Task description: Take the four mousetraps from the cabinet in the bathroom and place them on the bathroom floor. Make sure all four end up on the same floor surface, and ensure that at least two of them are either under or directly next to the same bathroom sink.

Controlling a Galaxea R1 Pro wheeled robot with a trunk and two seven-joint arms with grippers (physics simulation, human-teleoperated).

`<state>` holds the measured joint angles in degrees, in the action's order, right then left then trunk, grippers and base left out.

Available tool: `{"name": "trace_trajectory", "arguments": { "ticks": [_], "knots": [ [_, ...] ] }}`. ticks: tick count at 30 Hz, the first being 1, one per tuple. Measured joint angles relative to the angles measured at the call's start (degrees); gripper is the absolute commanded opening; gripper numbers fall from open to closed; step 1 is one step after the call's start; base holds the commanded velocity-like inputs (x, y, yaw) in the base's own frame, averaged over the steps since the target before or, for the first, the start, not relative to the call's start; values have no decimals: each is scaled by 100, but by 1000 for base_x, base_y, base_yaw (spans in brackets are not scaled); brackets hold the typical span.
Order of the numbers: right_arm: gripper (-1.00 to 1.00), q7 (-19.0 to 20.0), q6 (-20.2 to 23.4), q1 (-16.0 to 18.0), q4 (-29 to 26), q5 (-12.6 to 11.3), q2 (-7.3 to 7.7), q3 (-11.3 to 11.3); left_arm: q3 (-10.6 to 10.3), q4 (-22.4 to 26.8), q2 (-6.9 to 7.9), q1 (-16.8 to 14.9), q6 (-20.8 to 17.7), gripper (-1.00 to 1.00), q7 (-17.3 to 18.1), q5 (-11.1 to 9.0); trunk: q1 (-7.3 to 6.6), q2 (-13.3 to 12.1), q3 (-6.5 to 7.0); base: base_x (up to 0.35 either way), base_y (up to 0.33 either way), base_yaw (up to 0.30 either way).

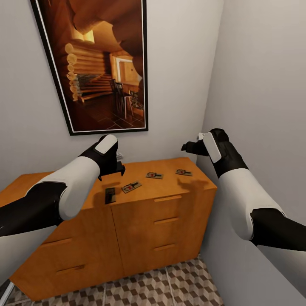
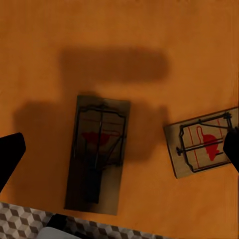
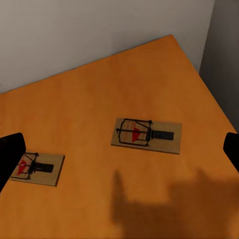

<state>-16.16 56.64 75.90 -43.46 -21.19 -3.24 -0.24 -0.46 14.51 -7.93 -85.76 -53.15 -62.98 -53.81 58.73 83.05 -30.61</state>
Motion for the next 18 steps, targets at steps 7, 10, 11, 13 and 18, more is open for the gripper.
{"name": "trace_trajectory", "arguments": {
  "ticks": [7, 10, 11, 13, 18],
  "knots": [
    [100, 2, 0, 0, 0, 5, 0, 0, 14, -12, 2, 1, 7, 100, 0, -19, 21, 38, -18, 0, 0, 0],
    [100, 3, 0, 0, 0, 5, 0, 1, 15, -11, 2, 4, 8, 100, 0, -17, 87, 159, -72, 0, 0, 0],
    [100, 3, 0, 0, 0, 6, 0, 3, 15, -11, 2, 5, 9, 100, 0, -16, 109, 199, -89, 0, 0, 0],
    [100, 3, 0, 0, 0, 4, 0, 2, 15, -11, 2, 5, 12, 100, 0, -18, 153, 279, -125, 0, 0, 0],
    [100, 7, 0, 0, 4, 2, 0, 1, 15, -6, 4, 8, 15, 100, 0, -19, 176, 321, -144, 0, 0, 0]
  ]
}}
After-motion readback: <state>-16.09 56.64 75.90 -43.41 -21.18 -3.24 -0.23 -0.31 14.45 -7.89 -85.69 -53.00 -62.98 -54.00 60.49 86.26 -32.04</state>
